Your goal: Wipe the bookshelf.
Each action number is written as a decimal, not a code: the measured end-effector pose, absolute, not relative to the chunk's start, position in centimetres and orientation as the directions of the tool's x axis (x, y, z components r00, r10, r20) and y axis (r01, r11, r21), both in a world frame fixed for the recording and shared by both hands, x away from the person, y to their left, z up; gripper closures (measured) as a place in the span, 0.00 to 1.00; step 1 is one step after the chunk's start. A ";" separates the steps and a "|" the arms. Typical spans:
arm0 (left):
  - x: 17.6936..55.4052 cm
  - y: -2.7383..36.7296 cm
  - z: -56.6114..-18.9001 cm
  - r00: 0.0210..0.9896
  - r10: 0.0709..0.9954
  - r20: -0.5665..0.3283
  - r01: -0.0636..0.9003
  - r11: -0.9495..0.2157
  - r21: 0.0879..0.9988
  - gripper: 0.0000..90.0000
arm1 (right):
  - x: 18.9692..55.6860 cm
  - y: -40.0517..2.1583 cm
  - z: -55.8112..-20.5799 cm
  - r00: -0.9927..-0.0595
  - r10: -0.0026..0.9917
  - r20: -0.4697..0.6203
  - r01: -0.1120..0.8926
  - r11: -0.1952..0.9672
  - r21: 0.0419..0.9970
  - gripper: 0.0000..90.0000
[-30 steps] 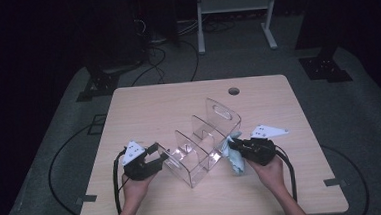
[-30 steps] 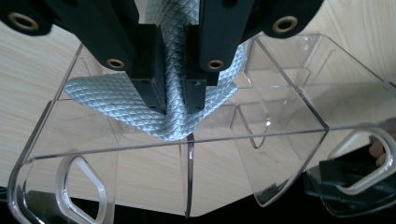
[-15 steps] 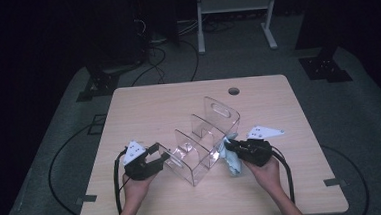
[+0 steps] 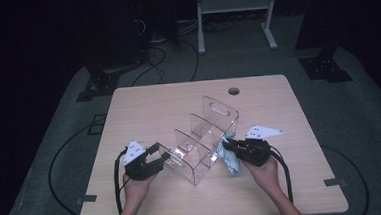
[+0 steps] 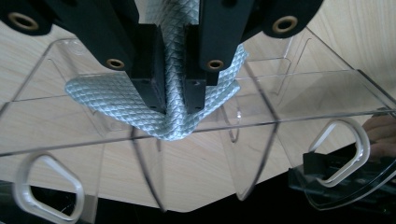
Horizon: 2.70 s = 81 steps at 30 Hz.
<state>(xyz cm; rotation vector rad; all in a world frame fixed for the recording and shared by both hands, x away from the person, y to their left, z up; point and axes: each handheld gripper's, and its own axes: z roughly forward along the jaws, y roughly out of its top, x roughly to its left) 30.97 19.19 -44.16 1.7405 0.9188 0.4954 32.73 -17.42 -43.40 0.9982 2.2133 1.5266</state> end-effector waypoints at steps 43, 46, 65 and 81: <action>31.1 19.8 -44.3 0.613 0.781 -0.115 0.342 -0.131 0.931 0.51 | 31.6 -14.4 -45.5 -0.771 0.617 0.156 0.384 0.257 0.887 0.89; 31.2 19.8 -44.3 0.609 0.784 -0.120 0.343 -0.124 0.931 0.51 | 30.8 -13.7 -45.5 -0.779 0.612 0.135 0.367 0.272 0.890 0.89; 31.2 20.0 -44.3 0.603 0.790 -0.111 0.342 -0.130 0.931 0.51 | 28.6 -11.5 -45.6 -0.831 0.542 0.123 0.326 0.297 0.898 0.89; 31.2 20.1 -44.3 0.604 0.789 -0.116 0.343 -0.126 0.931 0.51 | 27.3 -10.3 -45.1 -0.862 0.495 0.112 0.297 0.314 0.902 0.89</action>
